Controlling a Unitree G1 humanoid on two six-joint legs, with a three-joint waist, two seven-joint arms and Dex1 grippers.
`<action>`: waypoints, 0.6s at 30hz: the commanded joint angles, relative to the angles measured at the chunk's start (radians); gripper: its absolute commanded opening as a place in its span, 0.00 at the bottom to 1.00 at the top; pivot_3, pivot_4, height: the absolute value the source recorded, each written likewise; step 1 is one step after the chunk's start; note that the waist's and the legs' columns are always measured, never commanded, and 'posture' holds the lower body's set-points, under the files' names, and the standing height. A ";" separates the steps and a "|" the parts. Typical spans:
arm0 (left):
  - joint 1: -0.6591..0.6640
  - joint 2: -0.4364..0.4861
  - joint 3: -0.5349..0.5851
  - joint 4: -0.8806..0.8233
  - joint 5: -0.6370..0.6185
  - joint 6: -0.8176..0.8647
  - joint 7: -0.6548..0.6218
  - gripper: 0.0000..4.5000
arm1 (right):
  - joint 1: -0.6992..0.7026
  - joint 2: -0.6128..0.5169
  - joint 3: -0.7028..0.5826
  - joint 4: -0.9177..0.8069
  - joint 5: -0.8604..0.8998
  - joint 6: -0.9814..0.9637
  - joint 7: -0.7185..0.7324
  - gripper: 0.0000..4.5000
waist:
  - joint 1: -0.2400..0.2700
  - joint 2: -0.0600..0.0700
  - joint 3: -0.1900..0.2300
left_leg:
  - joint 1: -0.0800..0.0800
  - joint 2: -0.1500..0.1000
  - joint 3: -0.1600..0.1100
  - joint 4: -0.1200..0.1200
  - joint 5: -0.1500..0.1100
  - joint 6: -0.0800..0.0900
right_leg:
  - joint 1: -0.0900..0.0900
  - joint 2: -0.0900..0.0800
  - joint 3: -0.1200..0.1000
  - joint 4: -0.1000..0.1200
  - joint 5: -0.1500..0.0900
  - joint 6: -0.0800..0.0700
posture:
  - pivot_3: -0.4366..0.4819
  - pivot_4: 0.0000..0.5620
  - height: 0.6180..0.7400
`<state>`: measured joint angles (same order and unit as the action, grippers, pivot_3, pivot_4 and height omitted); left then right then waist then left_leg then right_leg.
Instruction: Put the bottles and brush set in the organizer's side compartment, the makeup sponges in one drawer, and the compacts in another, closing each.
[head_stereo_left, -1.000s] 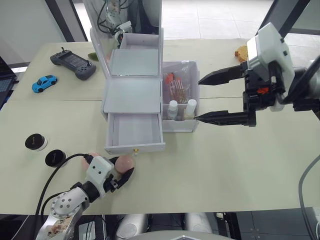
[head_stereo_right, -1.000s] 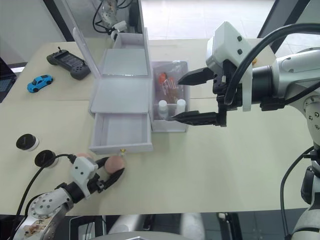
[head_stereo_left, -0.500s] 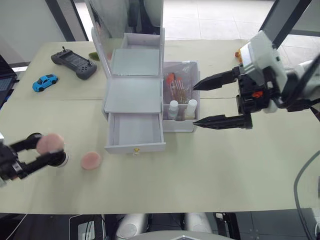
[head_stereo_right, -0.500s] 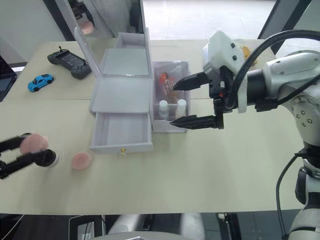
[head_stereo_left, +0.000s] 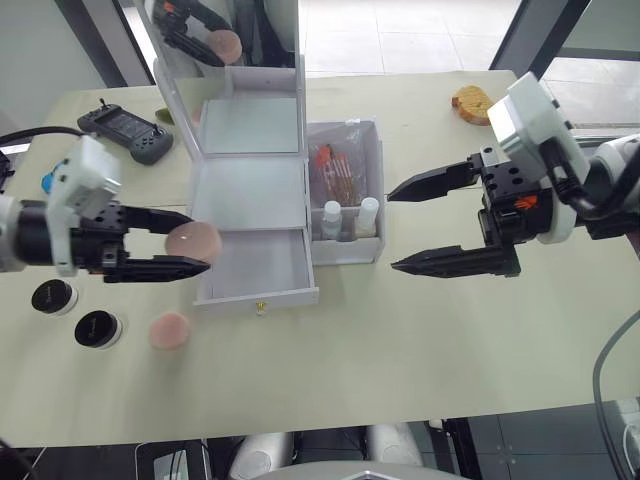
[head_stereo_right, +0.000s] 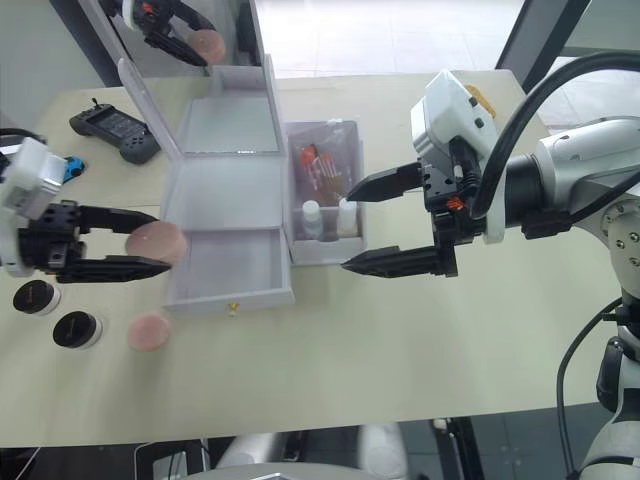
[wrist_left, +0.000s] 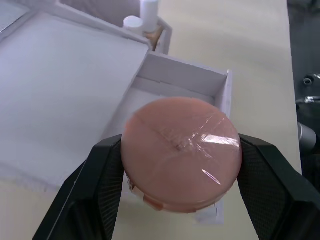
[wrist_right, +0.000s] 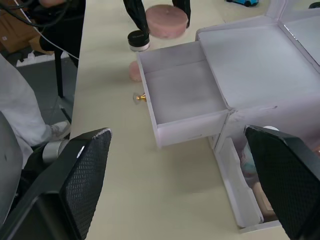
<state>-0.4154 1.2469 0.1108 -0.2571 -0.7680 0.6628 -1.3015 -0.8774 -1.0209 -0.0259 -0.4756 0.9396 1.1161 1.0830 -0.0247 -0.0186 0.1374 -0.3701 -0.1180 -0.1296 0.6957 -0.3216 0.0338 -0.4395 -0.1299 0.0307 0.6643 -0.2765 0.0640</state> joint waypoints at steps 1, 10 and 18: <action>-0.050 -0.018 -0.069 0.000 0.065 -0.043 -0.059 0.66 | -0.003 0.003 -0.045 -0.033 0.024 0.007 -0.053 1.00 | -0.001 0.000 0.000 | 0.000 0.000 0.000 0.000 0.000 0.000 | 0.000 0.000 0.000 0.000 0.000 0.000 | 0.48 0.27 0.95; -0.131 -0.093 -0.146 0.087 0.210 -0.135 -0.103 0.66 | -0.014 -0.012 -0.045 -0.036 0.033 0.006 -0.112 1.00 | 0.007 0.000 0.000 | -0.001 -0.002 0.000 0.002 0.000 0.000 | 0.000 0.000 -0.003 0.000 0.000 0.000 | 0.48 0.27 0.95; -0.133 -0.145 -0.140 0.083 0.261 -0.173 -0.106 0.66 | -0.008 -0.019 -0.055 -0.040 0.062 0.016 -0.121 1.00 | 0.009 0.000 0.000 | -0.002 -0.003 0.000 0.006 0.000 0.000 | 0.000 0.000 -0.004 0.000 0.000 0.000 | 0.48 0.27 0.95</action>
<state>-0.5390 1.1003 -0.0502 -0.1607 -0.5119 0.5072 -1.4034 -0.8773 -1.0286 -0.0474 -0.5020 0.9860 1.1248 0.9628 -0.0158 -0.0186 0.1374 -0.3725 -0.1207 -0.1300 0.7014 -0.3217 0.0341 -0.4397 -0.1303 0.0270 0.6647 -0.2764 0.0641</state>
